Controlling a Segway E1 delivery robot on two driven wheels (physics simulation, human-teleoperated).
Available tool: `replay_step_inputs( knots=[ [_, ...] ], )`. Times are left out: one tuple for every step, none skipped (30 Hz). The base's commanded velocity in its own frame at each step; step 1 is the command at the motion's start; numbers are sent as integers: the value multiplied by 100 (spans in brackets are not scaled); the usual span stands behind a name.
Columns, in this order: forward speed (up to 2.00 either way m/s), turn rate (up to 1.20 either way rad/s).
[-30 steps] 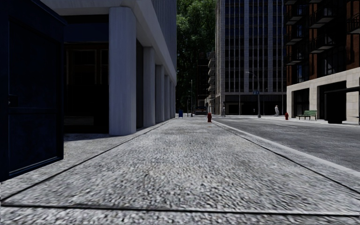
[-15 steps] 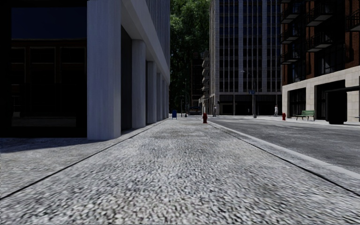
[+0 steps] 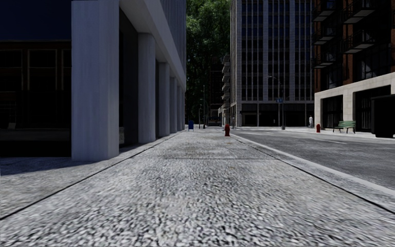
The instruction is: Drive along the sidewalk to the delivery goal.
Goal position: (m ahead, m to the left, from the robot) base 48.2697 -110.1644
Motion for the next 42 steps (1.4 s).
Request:
replay_step_inputs(
  knots=[
    [200, 0],
    [200, 0],
    [200, 0],
    [200, 0],
    [200, 0],
    [200, 0],
    [200, 0],
    [200, 0],
    [200, 0],
    [200, 0],
    [200, 0],
    [200, 0],
    [200, 0],
    [200, 0],
    [200, 0],
    [200, 0],
    [200, 0],
    [200, 0],
    [200, 0],
    [200, 0],
    [200, 0],
    [200, 0],
    [200, 0],
    [200, 0],
    [200, 0],
    [200, 0],
    [200, 0],
    [200, 0],
    [200, 0],
    [200, 0],
    [200, 0],
    [200, 0],
    [200, 0],
    [200, 0],
    [200, 0],
    [200, 0],
    [200, 0],
    [200, 0],
    [200, 0],
    [200, 0],
    [200, 0],
    [200, 0]
  ],
)
